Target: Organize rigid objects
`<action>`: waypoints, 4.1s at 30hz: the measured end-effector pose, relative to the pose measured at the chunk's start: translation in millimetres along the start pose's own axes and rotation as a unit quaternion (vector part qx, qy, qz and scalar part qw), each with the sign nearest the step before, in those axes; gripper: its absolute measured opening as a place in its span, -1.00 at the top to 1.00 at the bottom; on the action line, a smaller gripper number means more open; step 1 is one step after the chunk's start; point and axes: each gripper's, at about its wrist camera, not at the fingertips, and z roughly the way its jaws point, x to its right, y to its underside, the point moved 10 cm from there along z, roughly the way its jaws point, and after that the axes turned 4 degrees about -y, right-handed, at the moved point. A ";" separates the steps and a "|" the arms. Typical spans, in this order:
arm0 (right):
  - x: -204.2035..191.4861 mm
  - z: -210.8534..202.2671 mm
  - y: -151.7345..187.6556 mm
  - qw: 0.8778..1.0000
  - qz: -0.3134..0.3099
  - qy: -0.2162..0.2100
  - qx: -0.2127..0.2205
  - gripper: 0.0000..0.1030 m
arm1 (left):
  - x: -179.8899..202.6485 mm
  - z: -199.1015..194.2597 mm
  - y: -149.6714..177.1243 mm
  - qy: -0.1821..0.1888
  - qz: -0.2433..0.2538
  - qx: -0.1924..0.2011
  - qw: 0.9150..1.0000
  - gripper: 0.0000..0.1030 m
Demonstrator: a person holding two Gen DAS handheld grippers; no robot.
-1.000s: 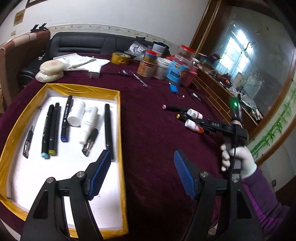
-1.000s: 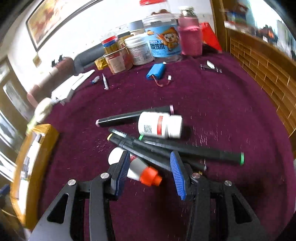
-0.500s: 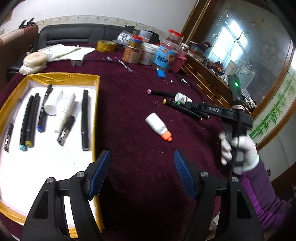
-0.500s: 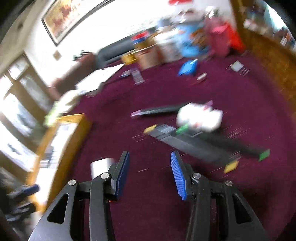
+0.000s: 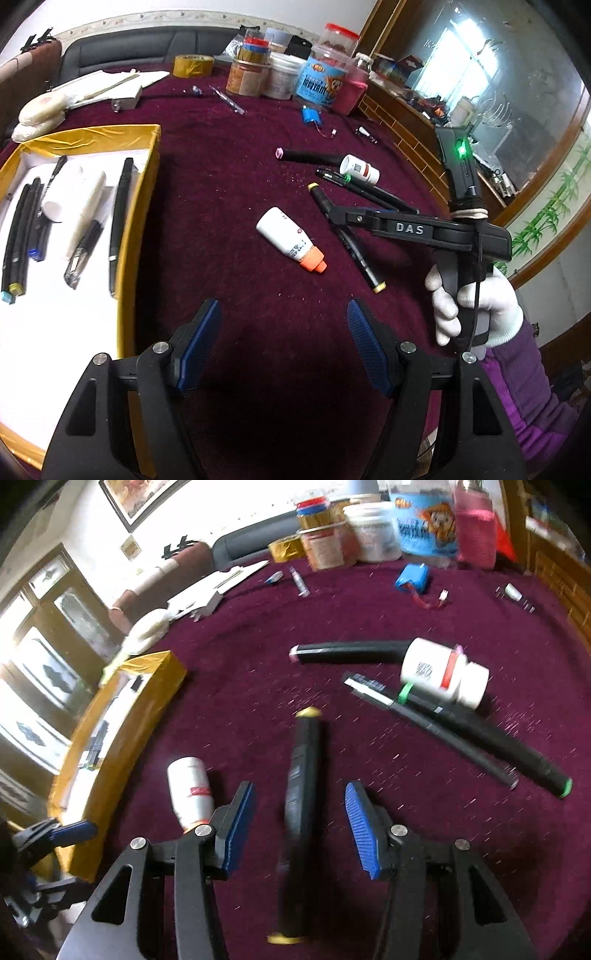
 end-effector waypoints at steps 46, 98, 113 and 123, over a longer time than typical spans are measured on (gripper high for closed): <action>-14.2 -25.8 -2.9 0.994 -0.020 0.075 0.071 0.75 | -87.6 -94.3 -35.5 0.051 -0.070 0.142 0.986 0.53; -221.2 45.2 -24.5 0.981 -0.165 -0.050 0.093 0.13 | -196.7 -62.3 -37.3 0.012 -0.102 0.099 0.990 -0.22; -82.0 21.7 -51.8 0.979 -0.088 0.097 0.154 0.13 | -158.1 -20.6 -55.5 0.083 -0.055 0.061 0.993 -0.29; -84.9 38.9 -50.5 0.983 -0.095 0.090 0.131 0.06 | -156.7 -27.6 -52.3 0.083 -0.074 0.067 0.992 -0.29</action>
